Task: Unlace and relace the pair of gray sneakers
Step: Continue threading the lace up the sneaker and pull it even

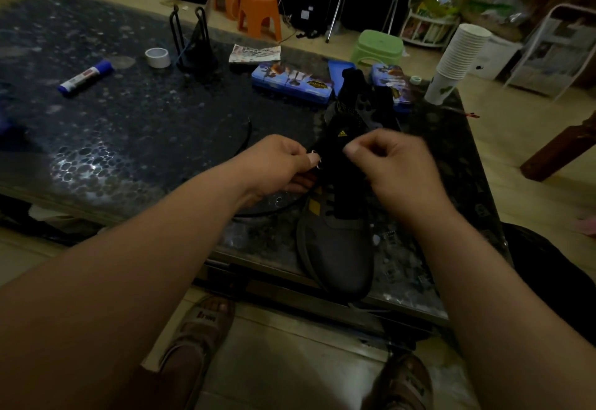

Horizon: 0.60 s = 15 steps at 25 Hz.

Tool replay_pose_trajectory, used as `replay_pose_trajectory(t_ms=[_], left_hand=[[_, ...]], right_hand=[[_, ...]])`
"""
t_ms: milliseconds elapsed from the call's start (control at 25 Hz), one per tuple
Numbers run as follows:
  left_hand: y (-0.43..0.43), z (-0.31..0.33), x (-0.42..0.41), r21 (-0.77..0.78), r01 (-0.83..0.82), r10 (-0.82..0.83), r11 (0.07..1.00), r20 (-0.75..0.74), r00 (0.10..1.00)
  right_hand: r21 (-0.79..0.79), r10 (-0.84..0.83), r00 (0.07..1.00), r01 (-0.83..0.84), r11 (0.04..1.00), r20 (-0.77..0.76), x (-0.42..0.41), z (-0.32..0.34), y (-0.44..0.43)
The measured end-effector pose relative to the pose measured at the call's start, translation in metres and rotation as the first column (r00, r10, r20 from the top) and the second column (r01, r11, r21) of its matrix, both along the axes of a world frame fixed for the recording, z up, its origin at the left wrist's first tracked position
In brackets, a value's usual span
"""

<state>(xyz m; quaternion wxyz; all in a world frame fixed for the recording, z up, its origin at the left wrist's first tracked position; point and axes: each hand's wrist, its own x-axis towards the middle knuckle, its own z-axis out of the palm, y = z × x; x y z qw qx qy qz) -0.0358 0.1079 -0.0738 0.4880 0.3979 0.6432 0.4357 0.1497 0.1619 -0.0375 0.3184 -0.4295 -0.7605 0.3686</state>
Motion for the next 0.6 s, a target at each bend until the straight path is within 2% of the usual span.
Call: replay_pose_trajectory(t_ms=[80, 200, 600], left_hand=[[-0.001, -0.001, -0.002, -0.010, -0.015, 0.016, 1.000, 0.084, 0.996], [-0.002, -0.002, -0.005, -0.021, -0.012, 0.014, 1.000, 0.099, 0.995], [-0.002, -0.002, -0.006, -0.007, 0.012, -0.011, 1.000, 0.048, 0.999]], right_hand=[[0.091, 0.035, 0.982, -0.052, 0.995, 0.183, -0.002, -0.015, 0.000], [0.200, 0.007, 0.950, -0.072, 0.977, 0.311, -0.007, -0.020, 0.003], [0.286, 0.009, 0.930, -0.122, 0.950, 0.367, -0.011, -0.026, 0.007]])
